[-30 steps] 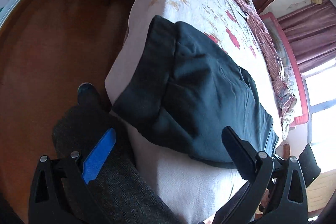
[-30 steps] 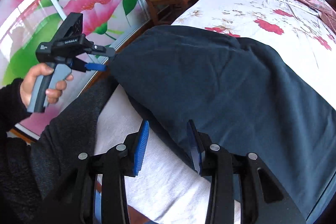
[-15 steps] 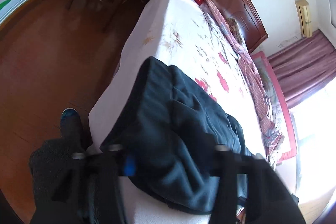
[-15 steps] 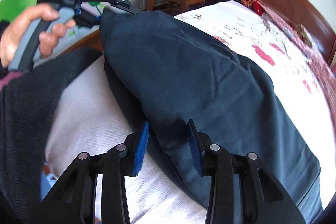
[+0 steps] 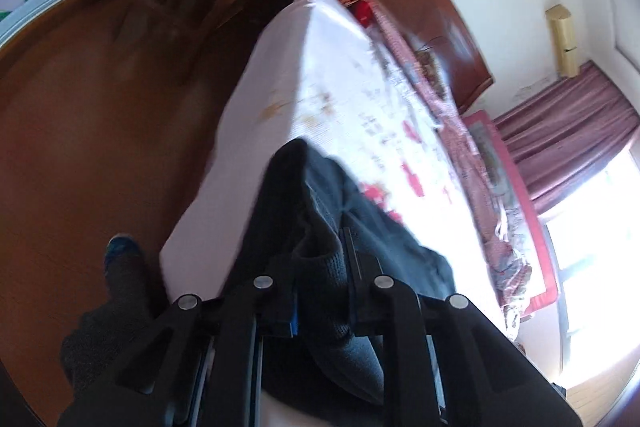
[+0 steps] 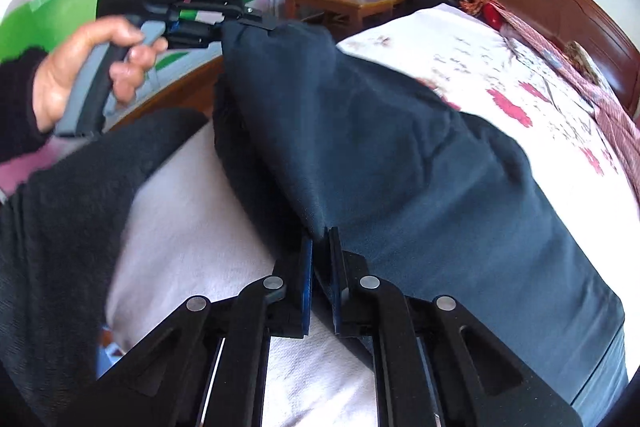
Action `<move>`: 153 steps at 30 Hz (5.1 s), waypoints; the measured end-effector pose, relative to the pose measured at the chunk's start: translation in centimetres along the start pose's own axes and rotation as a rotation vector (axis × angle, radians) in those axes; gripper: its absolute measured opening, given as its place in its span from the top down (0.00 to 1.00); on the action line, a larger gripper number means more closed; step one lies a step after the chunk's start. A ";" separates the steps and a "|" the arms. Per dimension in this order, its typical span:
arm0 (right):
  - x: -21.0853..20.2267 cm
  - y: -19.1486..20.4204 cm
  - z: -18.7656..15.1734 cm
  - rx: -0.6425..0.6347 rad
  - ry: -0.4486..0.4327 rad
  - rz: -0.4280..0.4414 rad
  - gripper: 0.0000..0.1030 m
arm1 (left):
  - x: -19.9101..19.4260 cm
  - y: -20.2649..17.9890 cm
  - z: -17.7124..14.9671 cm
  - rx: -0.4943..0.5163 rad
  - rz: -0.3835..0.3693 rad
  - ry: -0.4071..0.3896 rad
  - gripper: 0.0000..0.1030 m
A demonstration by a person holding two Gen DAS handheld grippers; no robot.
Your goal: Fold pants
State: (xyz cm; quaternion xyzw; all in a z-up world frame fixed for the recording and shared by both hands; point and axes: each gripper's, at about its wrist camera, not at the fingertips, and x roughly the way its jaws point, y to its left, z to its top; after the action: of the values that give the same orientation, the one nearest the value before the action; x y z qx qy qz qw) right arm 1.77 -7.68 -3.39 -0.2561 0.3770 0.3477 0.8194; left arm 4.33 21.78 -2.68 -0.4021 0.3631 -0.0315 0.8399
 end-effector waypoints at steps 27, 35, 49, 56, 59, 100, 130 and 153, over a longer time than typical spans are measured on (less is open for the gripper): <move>-4.7 -2.2 -4.3 0.299 -0.061 0.034 0.68 | 5.3 -17.1 -9.1 0.498 -0.222 0.251 0.11; -14.7 -16.2 -18.4 1.073 -0.204 -0.211 0.33 | 6.6 -17.3 -18.5 0.771 -0.187 0.451 0.13; -20.6 -34.2 -44.4 1.880 -0.513 -0.500 0.33 | 7.5 -18.5 -19.0 0.939 -0.033 0.399 0.02; -19.7 -36.6 -47.0 1.886 -0.584 -0.462 0.44 | 7.7 -18.7 -19.6 0.984 0.021 0.400 0.02; -19.5 -37.0 -46.2 1.822 -0.557 -0.463 0.71 | 7.8 -18.8 -19.7 0.991 0.031 0.401 0.02; -6.1 -9.1 -8.2 0.166 0.030 -0.601 0.87 | -2.0 -8.3 -5.9 0.366 0.042 0.153 0.02; -3.3 -7.9 -6.1 0.130 -0.004 -0.597 0.99 | -0.7 -7.9 -8.4 0.306 0.022 0.261 0.02; -8.5 -9.4 -8.9 0.714 -0.168 -0.150 0.98 | -0.5 3.5 -5.5 -0.505 -0.162 0.230 0.02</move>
State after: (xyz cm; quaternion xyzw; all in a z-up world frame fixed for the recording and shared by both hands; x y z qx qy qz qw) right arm 1.03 -22.88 -0.34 0.0480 0.3860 0.1531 0.9084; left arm -0.37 20.69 -7.15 -0.6200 0.4191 -0.0523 0.6613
